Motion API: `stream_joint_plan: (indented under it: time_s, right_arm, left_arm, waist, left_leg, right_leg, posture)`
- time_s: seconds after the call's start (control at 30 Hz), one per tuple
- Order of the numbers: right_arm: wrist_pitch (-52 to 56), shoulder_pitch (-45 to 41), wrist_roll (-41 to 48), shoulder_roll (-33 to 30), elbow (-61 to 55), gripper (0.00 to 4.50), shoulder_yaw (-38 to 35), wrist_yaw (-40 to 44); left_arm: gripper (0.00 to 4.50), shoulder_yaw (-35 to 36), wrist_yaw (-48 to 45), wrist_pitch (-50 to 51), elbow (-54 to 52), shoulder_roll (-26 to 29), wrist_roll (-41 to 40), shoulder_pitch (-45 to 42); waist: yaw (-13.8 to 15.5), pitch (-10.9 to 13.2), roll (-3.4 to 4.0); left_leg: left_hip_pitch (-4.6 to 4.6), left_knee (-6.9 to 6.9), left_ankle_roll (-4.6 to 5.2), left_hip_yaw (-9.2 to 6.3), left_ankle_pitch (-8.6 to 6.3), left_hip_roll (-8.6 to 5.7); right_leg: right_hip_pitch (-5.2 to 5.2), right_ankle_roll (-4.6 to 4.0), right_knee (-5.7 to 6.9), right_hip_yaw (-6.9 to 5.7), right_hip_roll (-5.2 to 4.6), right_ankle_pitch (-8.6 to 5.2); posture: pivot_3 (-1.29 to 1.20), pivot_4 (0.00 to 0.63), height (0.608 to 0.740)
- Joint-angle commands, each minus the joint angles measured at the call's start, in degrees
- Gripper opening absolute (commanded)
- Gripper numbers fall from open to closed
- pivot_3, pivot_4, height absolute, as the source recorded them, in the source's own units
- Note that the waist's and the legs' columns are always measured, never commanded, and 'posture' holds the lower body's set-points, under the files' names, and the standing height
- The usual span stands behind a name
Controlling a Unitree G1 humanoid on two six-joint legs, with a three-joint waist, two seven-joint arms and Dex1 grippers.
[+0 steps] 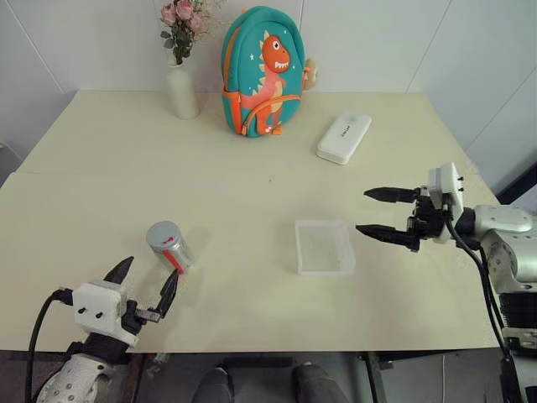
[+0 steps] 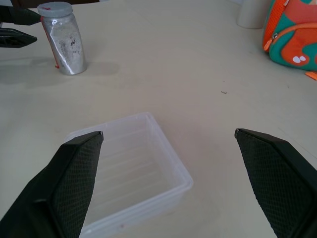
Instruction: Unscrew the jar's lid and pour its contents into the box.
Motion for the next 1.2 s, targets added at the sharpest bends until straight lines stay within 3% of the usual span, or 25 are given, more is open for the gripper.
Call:
stream_joint_plan:
  time_s: [0.03,0.43,1.2]
  right_arm:
    - [-0.69,-1.88,0.74,0.23,-0.87,4.50,-0.92,-0.03]
    - [-1.59,-1.69,-0.13,1.15,-1.14,4.50,0.12,-0.07]
    - [-1.62,-0.76,-0.41,1.75,-2.34,4.50,-0.05,-1.16]
  left_arm:
    - [4.47,-5.29,4.24,-1.47,-0.28,-2.88,4.61,-0.37]
    - [4.47,-11.78,12.19,-4.49,6.31,-6.54,13.50,-5.95]
    - [4.47,-12.90,14.42,-6.76,9.88,-6.30,12.31,-13.27]
  waist:
    - [0.12,0.00,0.00]
    - [1.20,0.00,0.00]
    - [1.28,0.00,0.01]
  left_leg:
    - [-0.01,0.08,0.06,0.00,-0.04,0.00]
    - [-0.01,0.33,0.18,-0.01,-0.23,-0.02]
    - [-0.01,0.36,0.21,-0.05,-0.32,-0.03]
  right_leg:
    - [0.04,0.05,-0.05,0.00,0.00,0.03]
    - [0.26,0.18,-0.22,0.01,0.00,0.12]
    - [0.33,0.25,-0.30,-0.02,-0.01,0.16]
  posture:
    - [0.00,0.150,0.740]
    - [0.00,0.150,0.740]
    - [0.00,0.150,0.740]
